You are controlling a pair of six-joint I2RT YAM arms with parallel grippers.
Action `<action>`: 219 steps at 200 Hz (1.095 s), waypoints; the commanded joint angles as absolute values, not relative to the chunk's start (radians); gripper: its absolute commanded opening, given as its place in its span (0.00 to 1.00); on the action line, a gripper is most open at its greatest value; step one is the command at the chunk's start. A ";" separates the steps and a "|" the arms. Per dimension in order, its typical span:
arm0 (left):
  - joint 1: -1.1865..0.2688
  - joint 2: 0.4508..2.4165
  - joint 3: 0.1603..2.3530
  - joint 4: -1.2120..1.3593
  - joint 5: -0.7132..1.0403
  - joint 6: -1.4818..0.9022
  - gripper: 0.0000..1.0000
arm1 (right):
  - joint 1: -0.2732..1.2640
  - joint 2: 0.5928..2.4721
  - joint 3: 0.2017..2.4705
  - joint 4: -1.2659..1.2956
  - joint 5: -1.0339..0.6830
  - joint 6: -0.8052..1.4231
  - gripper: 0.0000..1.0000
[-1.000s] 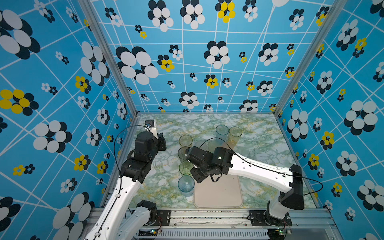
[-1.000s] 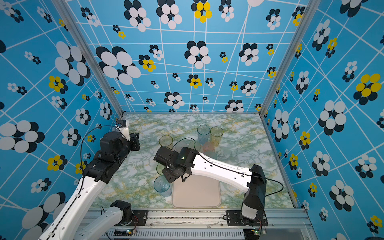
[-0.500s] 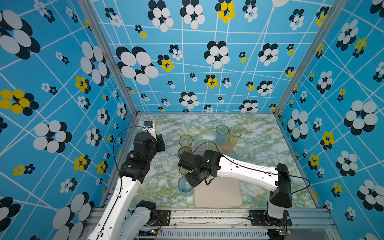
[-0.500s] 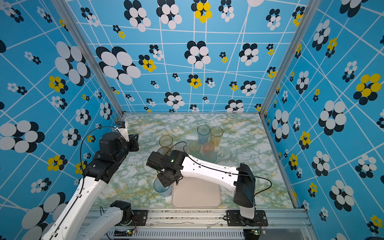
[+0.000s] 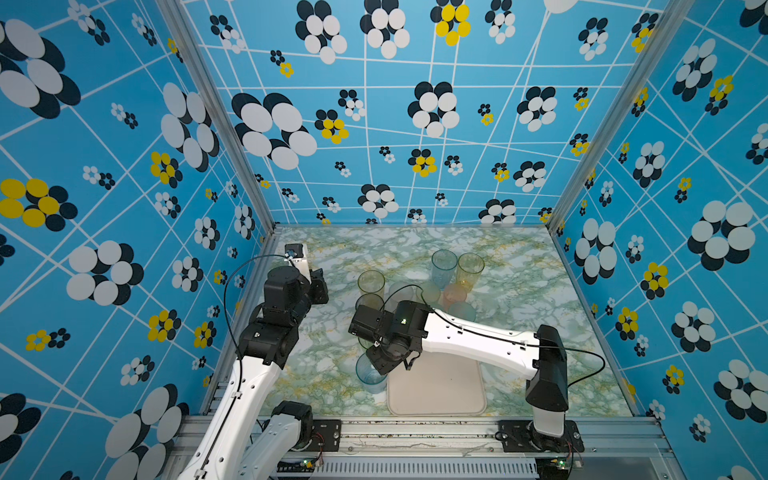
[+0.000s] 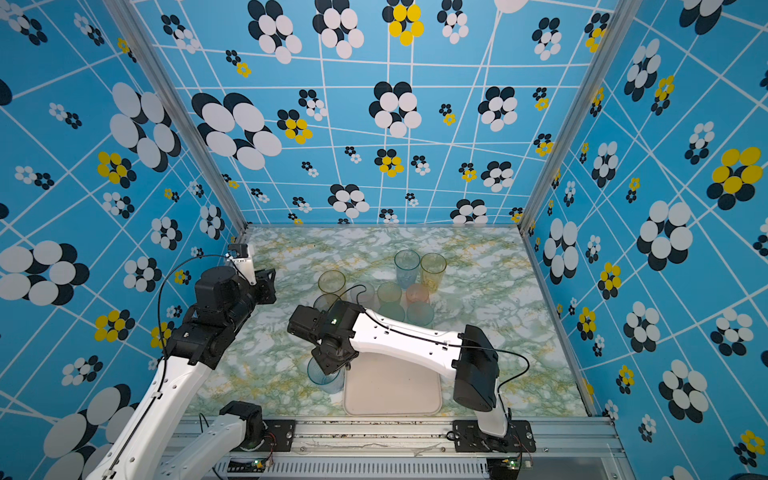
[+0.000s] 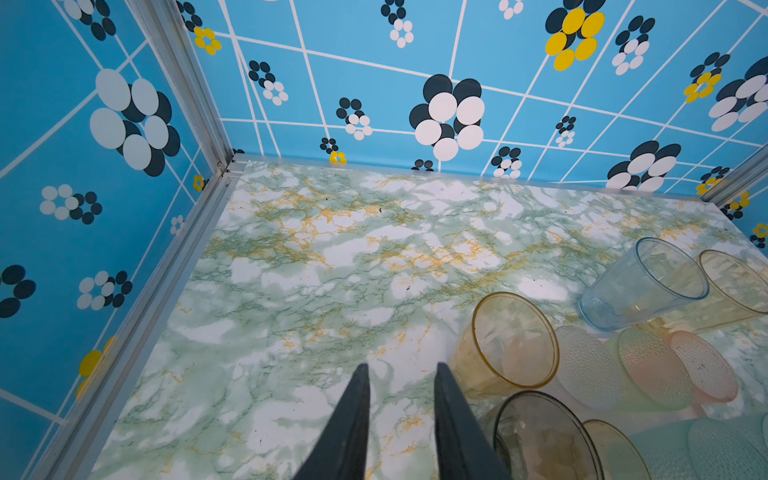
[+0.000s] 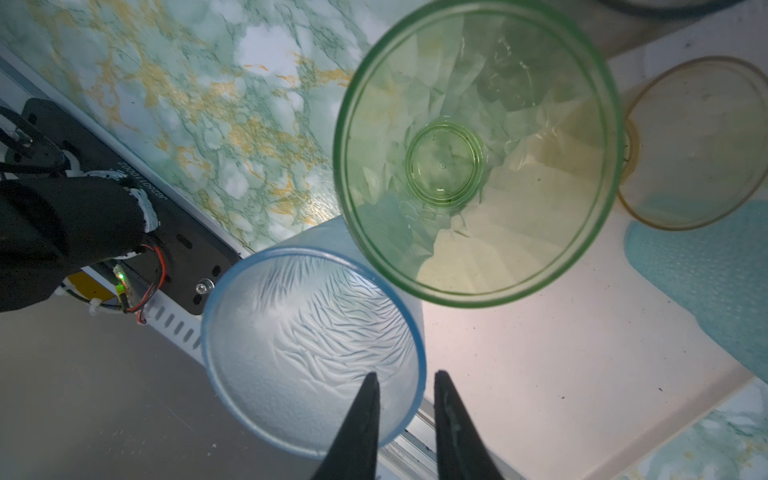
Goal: Place the glasses into the tray
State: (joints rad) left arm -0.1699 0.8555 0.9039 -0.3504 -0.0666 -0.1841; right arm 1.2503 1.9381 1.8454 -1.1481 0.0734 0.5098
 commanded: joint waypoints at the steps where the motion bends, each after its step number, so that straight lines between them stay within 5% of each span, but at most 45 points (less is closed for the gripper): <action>1: -0.160 0.838 0.890 -0.331 -0.053 -0.188 0.29 | 1.259 1.962 1.874 -1.192 0.090 0.515 0.26; 219: -0.152 0.842 0.890 -0.342 -0.051 -0.183 0.30 | 1.259 1.850 1.821 -1.207 0.129 0.494 0.00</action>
